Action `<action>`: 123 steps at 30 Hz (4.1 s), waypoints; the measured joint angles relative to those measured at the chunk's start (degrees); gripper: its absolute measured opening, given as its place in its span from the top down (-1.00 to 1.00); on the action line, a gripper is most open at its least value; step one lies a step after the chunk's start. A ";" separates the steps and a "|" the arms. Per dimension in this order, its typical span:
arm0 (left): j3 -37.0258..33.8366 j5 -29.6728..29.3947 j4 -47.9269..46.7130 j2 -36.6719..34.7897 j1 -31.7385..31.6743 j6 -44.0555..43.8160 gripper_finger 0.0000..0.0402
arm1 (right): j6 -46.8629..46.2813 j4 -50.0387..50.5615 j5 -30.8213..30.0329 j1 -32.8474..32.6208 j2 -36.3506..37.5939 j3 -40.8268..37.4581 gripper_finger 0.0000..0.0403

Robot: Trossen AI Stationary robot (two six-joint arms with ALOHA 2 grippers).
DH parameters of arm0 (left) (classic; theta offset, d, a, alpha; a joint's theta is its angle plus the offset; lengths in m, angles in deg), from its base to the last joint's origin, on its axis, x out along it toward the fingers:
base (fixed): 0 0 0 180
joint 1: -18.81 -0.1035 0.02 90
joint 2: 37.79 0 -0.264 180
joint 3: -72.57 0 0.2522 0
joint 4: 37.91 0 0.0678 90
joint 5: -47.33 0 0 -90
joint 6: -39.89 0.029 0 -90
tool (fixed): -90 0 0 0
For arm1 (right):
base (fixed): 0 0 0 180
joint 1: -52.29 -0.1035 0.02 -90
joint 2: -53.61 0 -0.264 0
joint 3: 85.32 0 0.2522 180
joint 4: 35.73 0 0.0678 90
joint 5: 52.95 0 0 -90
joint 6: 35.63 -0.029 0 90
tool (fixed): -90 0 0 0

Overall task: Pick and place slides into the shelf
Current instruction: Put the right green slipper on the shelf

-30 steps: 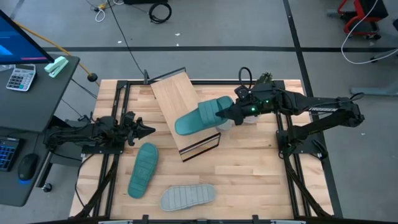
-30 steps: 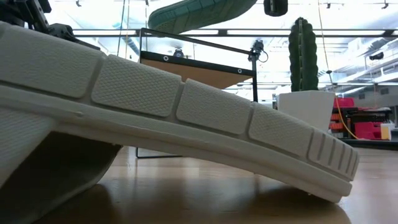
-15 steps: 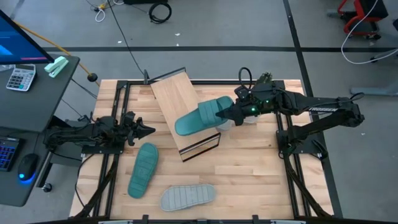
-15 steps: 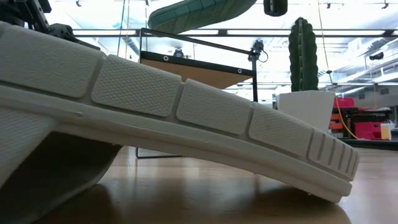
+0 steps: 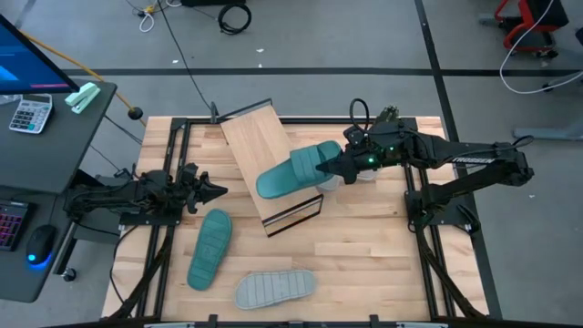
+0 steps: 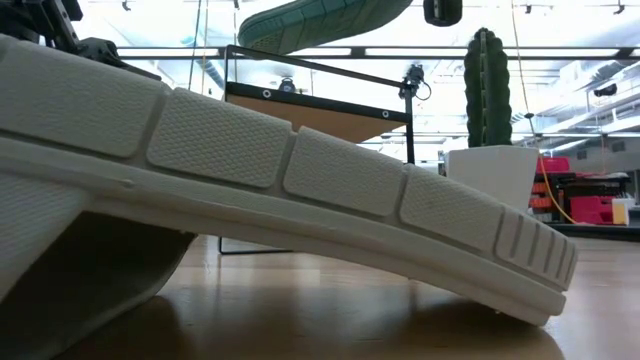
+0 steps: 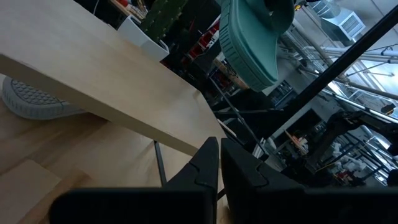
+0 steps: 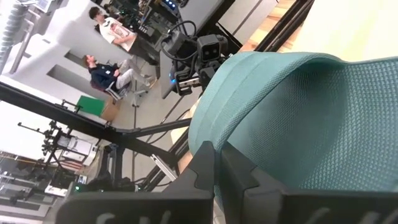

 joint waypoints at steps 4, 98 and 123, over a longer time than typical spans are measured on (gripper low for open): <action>0.01 0.01 -0.02 0.00 -0.01 0.02 0.91 | 0.12 -0.50 0.05 0.33 -0.13 0.00 0.97; -0.01 -2.61 0.04 0.00 -0.01 -3.04 0.83 | 29.57 39.94 33.06 29.13 -20.25 41.13 0.98; -0.01 -3.64 -0.13 0.00 0.00 -2.36 0.81 | 16.66 30.55 12.62 5.74 -28.87 41.13 0.98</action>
